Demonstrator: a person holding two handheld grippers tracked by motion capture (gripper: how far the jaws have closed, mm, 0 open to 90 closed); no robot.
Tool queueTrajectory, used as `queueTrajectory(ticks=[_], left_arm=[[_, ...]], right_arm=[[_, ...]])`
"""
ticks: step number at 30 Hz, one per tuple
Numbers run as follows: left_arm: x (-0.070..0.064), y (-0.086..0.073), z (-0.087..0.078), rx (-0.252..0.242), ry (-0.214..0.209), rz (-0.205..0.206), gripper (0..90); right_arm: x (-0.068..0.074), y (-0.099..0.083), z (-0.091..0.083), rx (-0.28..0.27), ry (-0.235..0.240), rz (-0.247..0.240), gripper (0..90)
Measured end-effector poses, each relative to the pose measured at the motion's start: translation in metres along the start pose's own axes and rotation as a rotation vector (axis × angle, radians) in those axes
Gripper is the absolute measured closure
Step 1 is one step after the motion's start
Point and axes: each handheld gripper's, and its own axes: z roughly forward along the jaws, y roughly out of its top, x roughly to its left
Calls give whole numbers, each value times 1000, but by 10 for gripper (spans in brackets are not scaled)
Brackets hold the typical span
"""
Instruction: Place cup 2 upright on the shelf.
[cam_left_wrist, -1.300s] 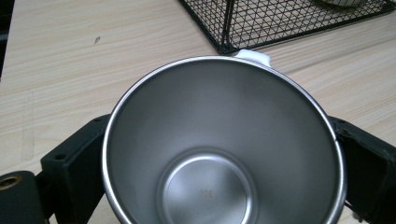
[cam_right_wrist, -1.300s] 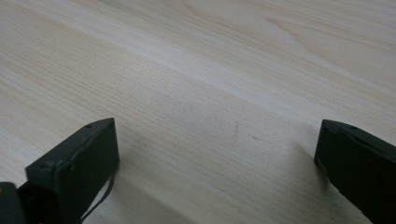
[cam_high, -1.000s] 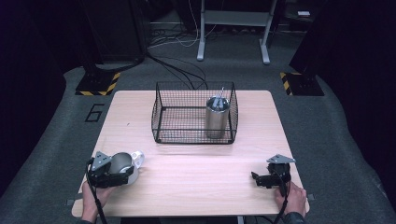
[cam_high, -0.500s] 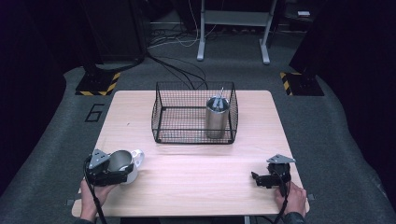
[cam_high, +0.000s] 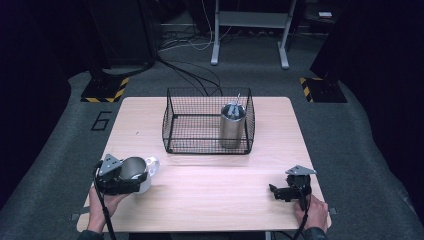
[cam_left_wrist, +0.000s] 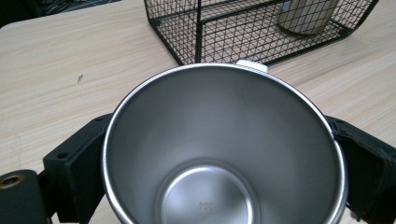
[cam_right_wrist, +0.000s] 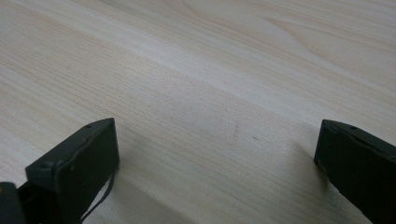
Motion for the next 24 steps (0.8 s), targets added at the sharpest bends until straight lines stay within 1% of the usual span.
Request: queueTrajectory(ticks=[2, 8, 14, 17, 19, 20, 24], left_arm=[[-1, 4, -1, 5, -9, 7, 61], [-6, 19, -3, -5, -31, 22, 61], [-16, 35, -1, -13, -55, 50, 61], [-20, 43, -1, -18, -70, 77, 61], [-22, 47, -1, -31, -72, 76, 61], [-23, 50, -1, -33, -82, 76, 61], [-27, 60, -1, -43, -97, 90, 61]], right_arm=[[0, 0, 0, 0, 0, 0, 0], [0, 0, 0, 0, 0, 0, 0], [0, 0, 0, 0, 0, 0, 0], [0, 0, 0, 0, 0, 0, 0], [0, 0, 0, 0, 0, 0, 0], [0, 0, 0, 0, 0, 0, 0], [0, 0, 0, 0, 0, 0, 0]])
